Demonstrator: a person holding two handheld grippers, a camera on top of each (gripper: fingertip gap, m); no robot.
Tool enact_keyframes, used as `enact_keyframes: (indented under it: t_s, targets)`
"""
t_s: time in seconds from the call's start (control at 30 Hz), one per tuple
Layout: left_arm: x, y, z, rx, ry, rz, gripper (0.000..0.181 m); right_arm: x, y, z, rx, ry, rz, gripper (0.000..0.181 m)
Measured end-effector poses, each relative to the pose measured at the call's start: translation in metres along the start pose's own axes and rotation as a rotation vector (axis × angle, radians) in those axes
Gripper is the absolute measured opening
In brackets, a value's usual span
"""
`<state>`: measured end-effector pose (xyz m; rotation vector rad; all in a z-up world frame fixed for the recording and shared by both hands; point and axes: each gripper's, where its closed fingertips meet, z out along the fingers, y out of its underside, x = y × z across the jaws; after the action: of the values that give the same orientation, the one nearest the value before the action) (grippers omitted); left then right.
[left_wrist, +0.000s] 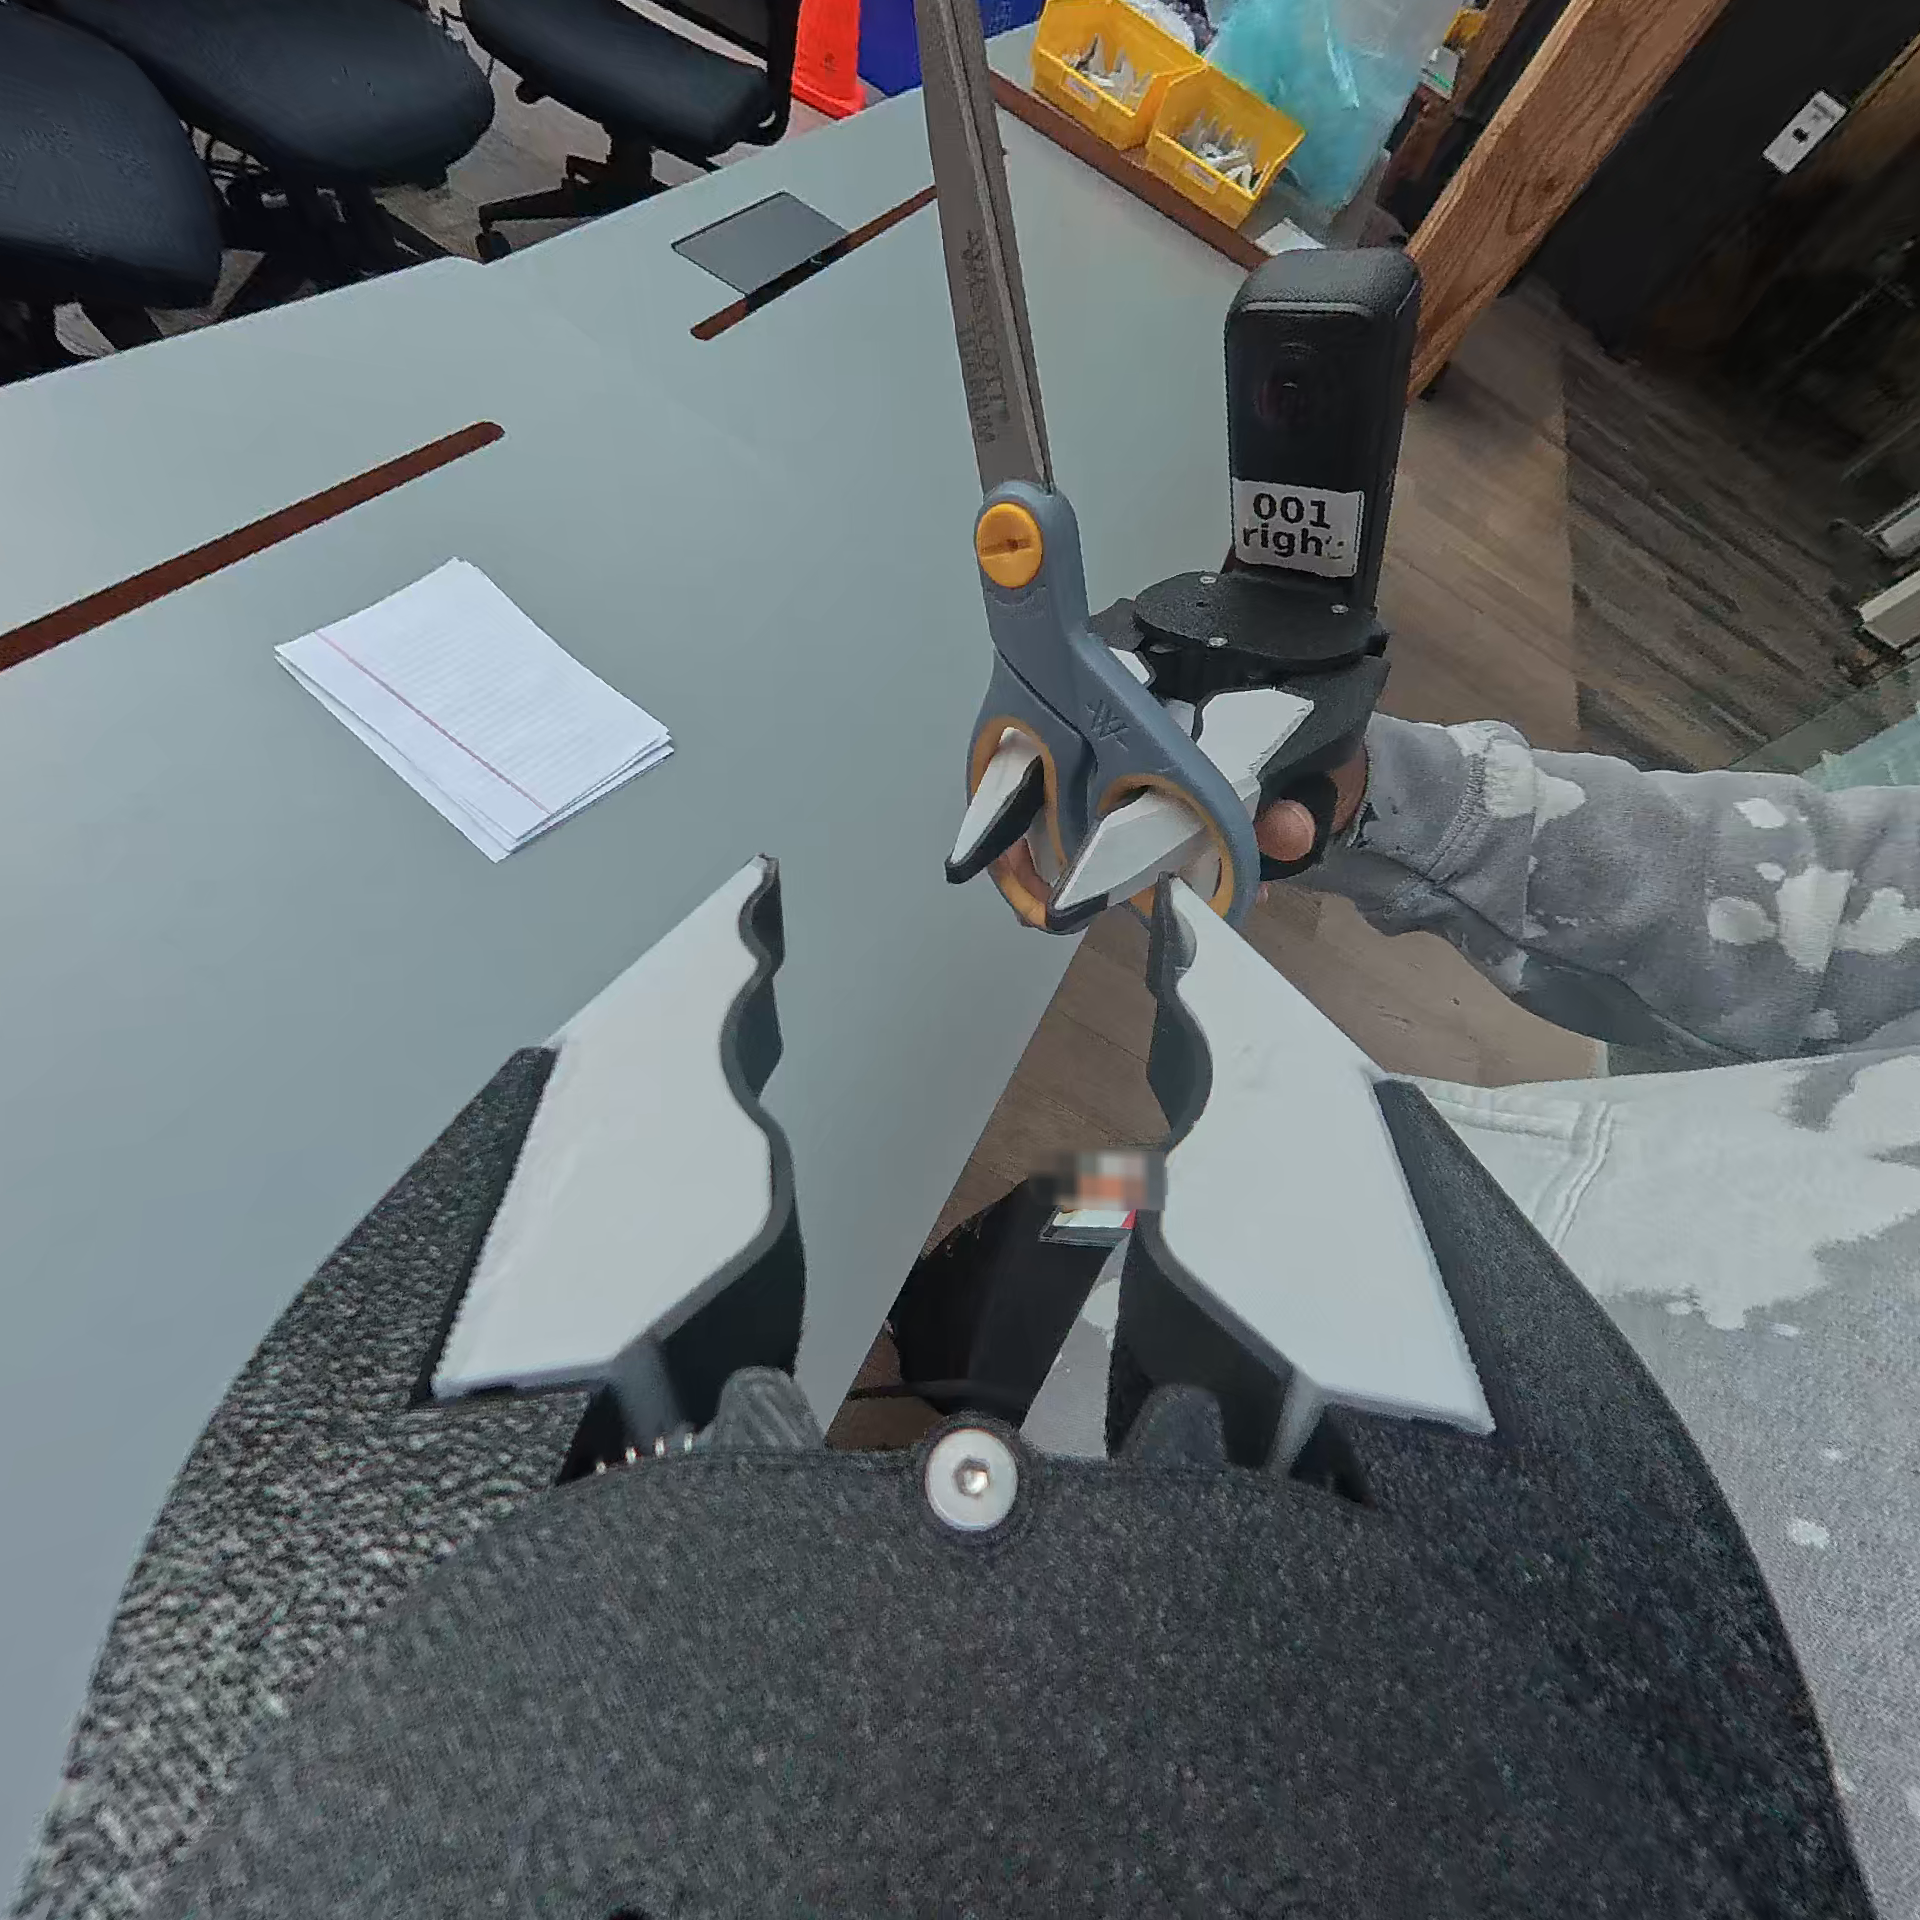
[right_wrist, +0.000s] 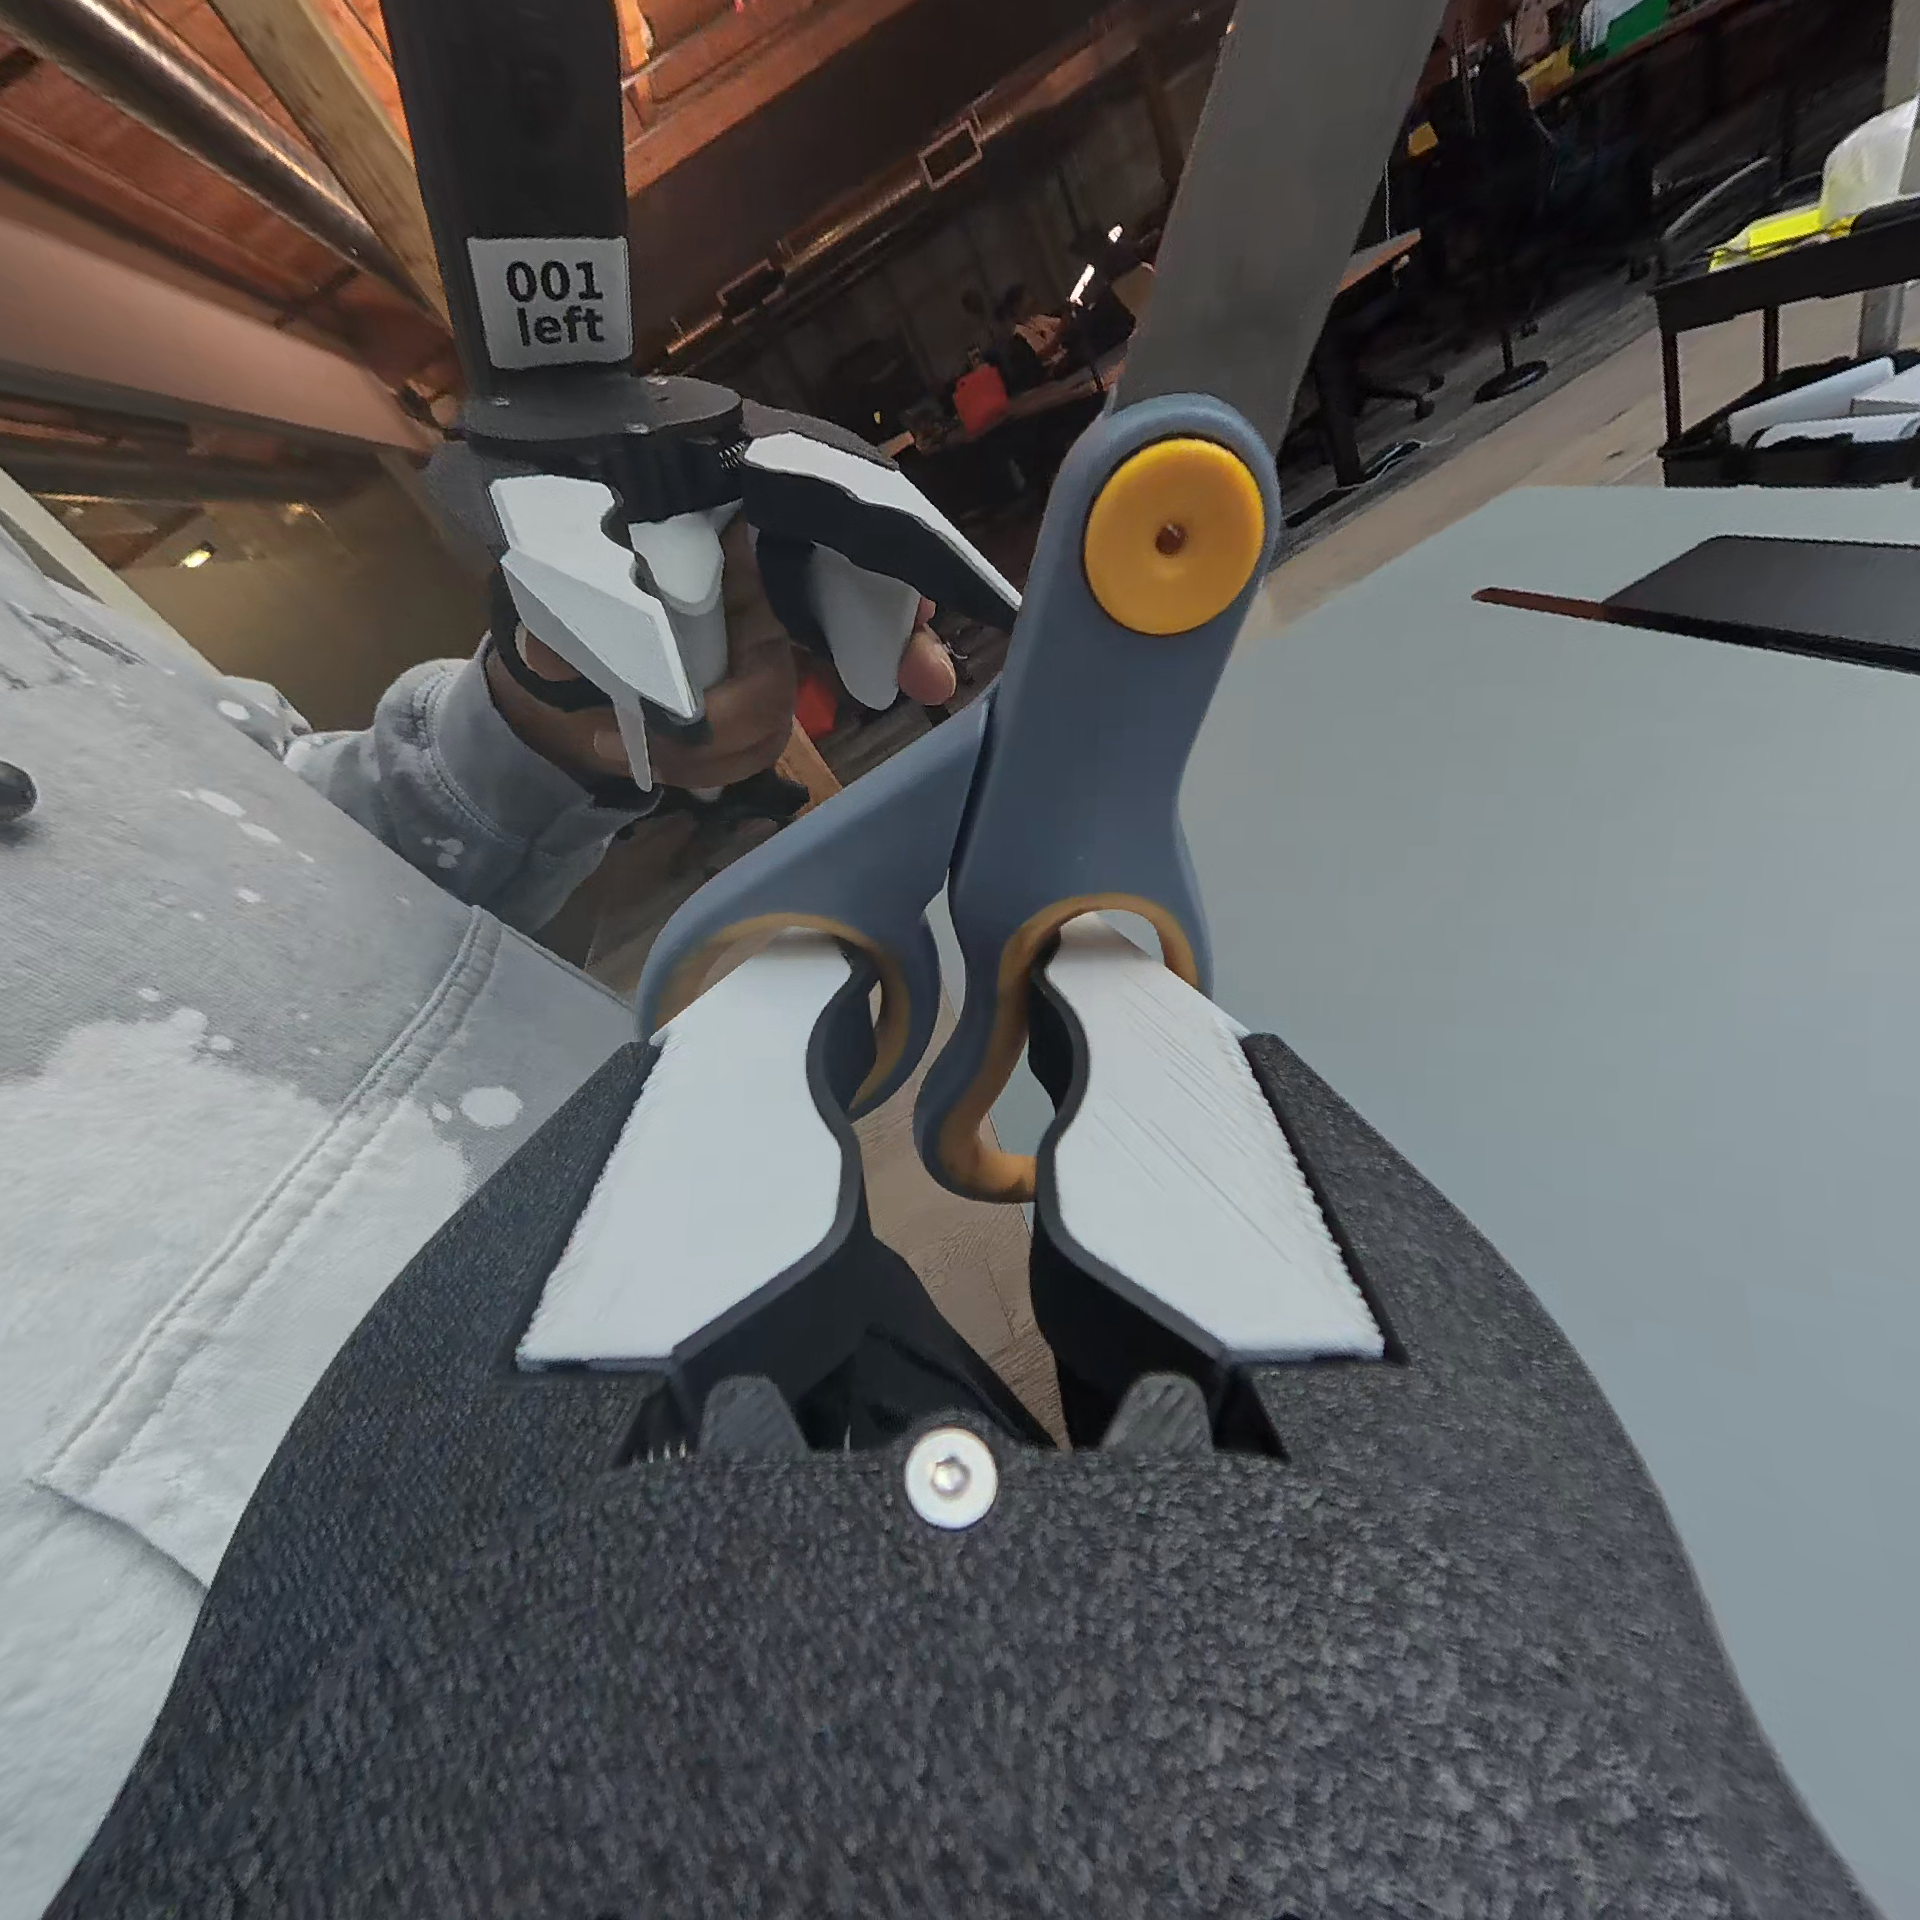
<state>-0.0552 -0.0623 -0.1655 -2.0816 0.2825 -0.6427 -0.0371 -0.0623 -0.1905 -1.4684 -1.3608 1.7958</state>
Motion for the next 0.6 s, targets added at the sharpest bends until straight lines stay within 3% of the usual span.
enact_keyframes:
  t_s: [0.13,0.33,0.4,0.47,0.57,0.6]
  targets:
    - [-0.005,-0.01,-0.004,0.01,-0.051,0.019,0.07,-0.008,-0.023,-0.001,0.031,-0.026,-0.006,0.038]
    - [-0.011,-0.018,-0.01,0.02,-0.083,0.018,0.07,-0.028,-0.052,-0.007,0.119,-0.178,0.116,0.083]
    - [-0.012,-0.02,-0.011,0.025,-0.088,0.013,0.07,-0.028,-0.054,-0.009,0.133,-0.194,0.135,0.085]
    - [-0.013,-0.021,-0.012,0.028,-0.093,0.014,0.07,-0.026,-0.055,-0.011,0.154,-0.207,0.156,0.082]
    - [-0.015,-0.022,-0.013,0.029,-0.103,0.014,0.07,-0.021,-0.052,-0.02,0.182,-0.22,0.167,0.027]
    - [-0.016,-0.023,-0.014,0.03,-0.105,0.014,0.07,-0.017,-0.051,-0.023,0.194,-0.222,0.19,0.022]
